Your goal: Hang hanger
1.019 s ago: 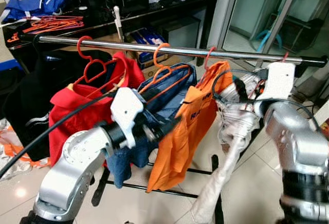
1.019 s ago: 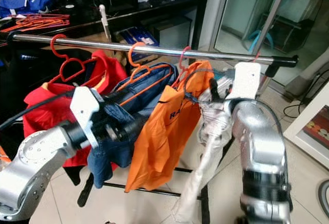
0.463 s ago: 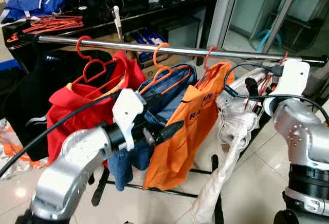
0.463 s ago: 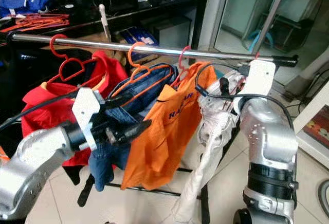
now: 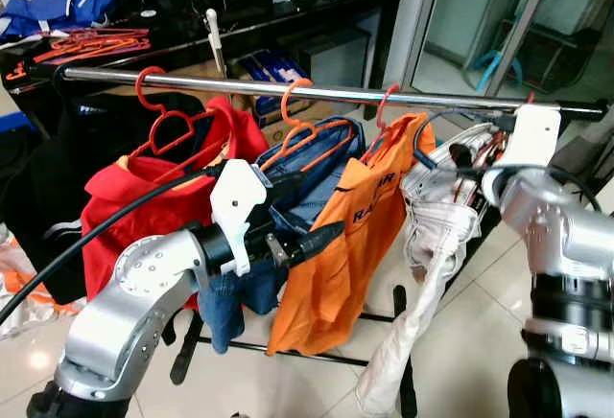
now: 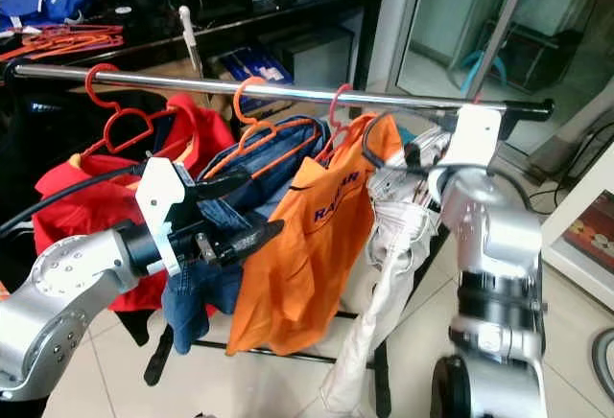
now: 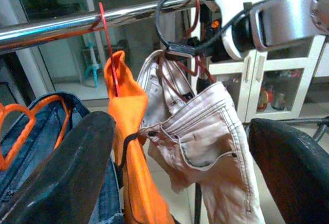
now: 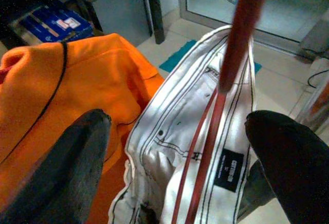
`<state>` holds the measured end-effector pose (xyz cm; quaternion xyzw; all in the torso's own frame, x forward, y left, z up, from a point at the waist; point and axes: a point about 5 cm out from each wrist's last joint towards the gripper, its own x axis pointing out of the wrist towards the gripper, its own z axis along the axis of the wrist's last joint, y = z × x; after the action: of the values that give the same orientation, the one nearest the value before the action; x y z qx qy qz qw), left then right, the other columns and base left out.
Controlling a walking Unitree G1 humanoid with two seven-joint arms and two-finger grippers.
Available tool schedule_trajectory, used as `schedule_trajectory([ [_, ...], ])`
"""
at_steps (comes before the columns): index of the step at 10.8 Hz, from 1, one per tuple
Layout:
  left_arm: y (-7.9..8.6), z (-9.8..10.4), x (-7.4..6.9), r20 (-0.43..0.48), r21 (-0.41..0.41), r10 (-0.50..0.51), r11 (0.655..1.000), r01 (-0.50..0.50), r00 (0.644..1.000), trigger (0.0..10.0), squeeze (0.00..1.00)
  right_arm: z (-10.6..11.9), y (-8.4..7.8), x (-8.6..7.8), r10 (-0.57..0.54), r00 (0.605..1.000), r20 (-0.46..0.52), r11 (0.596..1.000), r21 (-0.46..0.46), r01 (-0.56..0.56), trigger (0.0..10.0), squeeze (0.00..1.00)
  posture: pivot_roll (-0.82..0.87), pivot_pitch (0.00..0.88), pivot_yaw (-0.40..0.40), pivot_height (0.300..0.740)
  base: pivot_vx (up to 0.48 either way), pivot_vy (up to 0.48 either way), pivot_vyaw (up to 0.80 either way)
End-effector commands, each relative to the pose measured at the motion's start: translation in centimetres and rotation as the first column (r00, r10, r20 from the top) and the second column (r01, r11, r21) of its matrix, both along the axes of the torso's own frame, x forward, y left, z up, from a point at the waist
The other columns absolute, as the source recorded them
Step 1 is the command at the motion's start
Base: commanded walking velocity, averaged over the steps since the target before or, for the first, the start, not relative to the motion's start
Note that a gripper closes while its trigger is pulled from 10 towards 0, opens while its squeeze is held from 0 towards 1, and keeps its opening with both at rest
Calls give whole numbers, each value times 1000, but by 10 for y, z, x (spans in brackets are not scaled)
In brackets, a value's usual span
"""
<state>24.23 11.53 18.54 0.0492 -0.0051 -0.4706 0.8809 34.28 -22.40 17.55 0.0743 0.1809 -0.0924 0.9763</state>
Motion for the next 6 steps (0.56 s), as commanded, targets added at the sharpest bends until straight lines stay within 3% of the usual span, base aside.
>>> schedule_trajectory([
  [1,0,2,-2,7,9,-2,1000,2,1000,10000,0,3,-3,3,-23,1000,1,1000,4,23,10000,0,-108,0,19,740,0,0,0],
  [6,3,7,-2,25,20,12,1000,-13,1000,10000,0,36,-21,3,15,996,-88,995,95,-6,10000,0,-120,0,4,740,0,0,0],
])
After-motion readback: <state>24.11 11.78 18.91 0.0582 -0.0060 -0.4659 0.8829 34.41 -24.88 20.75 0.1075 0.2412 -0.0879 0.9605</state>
